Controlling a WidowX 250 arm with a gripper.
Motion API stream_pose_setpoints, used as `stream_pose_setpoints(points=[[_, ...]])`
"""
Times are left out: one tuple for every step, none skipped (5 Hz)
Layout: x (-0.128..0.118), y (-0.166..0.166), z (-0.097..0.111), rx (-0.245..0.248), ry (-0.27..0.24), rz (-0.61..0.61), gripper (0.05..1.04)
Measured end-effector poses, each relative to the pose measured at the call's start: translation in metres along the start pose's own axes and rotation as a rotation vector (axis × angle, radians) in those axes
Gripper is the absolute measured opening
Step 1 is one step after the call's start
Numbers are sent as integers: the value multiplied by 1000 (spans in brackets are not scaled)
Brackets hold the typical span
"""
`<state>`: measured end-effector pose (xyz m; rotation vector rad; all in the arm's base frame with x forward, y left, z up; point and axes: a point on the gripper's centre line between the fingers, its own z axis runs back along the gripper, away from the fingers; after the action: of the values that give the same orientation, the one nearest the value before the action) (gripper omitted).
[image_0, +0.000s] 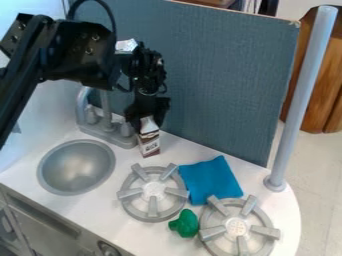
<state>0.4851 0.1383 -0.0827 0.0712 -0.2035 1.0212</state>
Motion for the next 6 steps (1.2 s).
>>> stream_pose_setpoints(points=[[-8, -2, 1, -46, 32, -16, 926], [-15, 4, 1, -67, 63, -5, 1011], [-14, 14, 8, -77, 77, 15, 1006], [-2, 24, 24, -106, 83, 46, 1004], [9, 33, 48, -143, 97, 59, 1004], [14, 45, 79, -160, 133, 25, 1004]])
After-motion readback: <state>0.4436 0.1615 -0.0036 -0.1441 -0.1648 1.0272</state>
